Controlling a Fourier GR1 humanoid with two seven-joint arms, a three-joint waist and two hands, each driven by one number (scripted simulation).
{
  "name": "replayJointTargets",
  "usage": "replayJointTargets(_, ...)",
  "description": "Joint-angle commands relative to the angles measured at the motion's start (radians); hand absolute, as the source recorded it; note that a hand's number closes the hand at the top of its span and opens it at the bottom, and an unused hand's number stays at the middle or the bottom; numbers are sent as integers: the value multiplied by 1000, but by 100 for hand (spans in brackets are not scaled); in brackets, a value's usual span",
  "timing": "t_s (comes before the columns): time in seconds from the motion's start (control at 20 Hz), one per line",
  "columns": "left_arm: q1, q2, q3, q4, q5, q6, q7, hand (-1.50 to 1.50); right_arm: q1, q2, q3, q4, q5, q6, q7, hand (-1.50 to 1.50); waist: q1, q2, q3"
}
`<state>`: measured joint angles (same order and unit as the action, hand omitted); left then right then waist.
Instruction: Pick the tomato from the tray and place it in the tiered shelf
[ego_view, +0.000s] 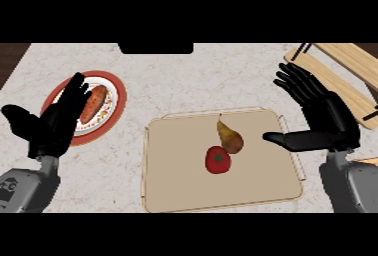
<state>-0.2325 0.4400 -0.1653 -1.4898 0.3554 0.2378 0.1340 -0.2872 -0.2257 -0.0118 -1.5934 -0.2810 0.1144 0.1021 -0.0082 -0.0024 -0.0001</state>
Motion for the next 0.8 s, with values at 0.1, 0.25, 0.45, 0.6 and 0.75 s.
replayJointTargets(0.1,-27,23,37,-29,24,-4,53,0,-10,-174,141,-133,54,136,289,-150,2,-8,-3)
replayJointTargets(0.25,-26,26,37,16,18,-30,21,0,-91,-315,227,-169,234,184,378,-150,7,-6,-8)
replayJointTargets(0.45,-42,3,13,8,13,-22,44,0,-203,-401,334,-220,416,222,527,-150,15,-7,-7)
replayJointTargets(0.6,-2,12,35,4,21,-50,10,0,-233,-295,451,-302,460,202,723,-150,20,-6,-3)
replayJointTargets(0.75,6,-39,17,15,-20,-31,-32,0,-278,-197,507,-258,509,207,836,-150,16,0,-1)
